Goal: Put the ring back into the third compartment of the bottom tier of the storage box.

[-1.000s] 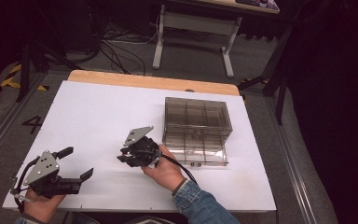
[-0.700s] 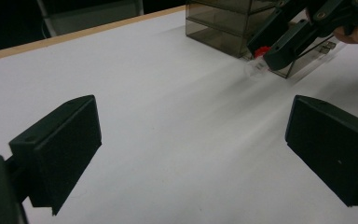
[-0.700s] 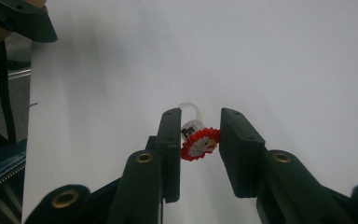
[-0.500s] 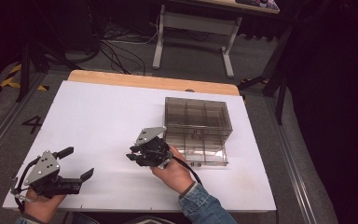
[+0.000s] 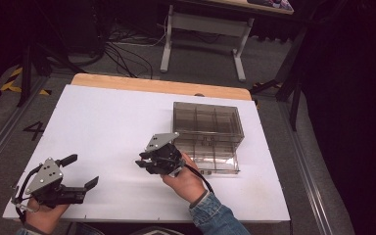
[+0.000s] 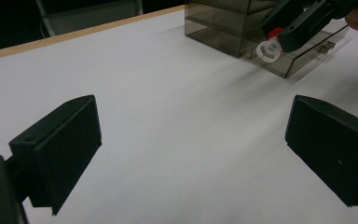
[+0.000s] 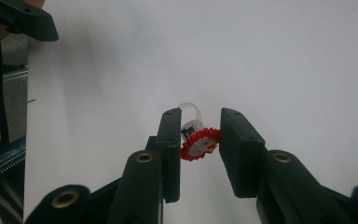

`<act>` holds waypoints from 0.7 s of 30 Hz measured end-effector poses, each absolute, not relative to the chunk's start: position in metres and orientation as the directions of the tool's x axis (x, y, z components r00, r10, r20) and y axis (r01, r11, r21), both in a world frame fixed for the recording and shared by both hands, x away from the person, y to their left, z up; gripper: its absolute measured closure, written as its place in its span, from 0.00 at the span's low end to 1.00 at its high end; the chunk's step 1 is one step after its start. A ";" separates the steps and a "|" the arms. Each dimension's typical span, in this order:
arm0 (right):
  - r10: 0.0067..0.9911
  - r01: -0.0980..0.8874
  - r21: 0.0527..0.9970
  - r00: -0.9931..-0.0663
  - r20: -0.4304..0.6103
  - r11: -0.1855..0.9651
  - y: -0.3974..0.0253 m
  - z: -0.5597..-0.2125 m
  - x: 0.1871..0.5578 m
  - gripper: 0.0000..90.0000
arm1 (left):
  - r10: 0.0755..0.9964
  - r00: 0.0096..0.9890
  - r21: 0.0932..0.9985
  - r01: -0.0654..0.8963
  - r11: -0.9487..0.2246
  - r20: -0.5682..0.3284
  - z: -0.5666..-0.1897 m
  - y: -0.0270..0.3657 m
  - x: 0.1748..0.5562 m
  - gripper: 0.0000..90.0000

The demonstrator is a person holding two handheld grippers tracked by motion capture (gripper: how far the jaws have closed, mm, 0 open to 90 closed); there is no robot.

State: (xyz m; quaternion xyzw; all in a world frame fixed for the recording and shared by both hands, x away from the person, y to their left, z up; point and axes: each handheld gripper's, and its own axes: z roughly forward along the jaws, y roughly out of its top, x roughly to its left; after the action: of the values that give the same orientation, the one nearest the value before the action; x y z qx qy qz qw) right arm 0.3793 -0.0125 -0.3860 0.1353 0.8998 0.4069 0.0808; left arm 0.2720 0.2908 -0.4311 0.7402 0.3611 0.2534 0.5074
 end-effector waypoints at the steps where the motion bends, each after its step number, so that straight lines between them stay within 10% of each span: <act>1: 0.311 0.180 0.755 -0.950 -0.034 0.630 -0.013 -0.385 0.379 0.78 | 0.792 0.611 0.934 0.278 -0.224 0.008 -0.431 0.291 0.272 0.05; 21: 0.421 0.236 0.768 -0.906 -0.047 0.595 -0.065 -0.370 0.381 0.78 | 0.790 0.613 0.932 0.278 -0.231 0.013 -0.431 0.290 0.273 0.05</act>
State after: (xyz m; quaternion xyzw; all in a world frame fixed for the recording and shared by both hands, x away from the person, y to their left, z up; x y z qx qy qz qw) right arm 0.3814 -0.0646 -0.3701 0.1854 0.8860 0.4100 0.1122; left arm 0.2728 0.2900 -0.4314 0.7426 0.3596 0.2532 0.5051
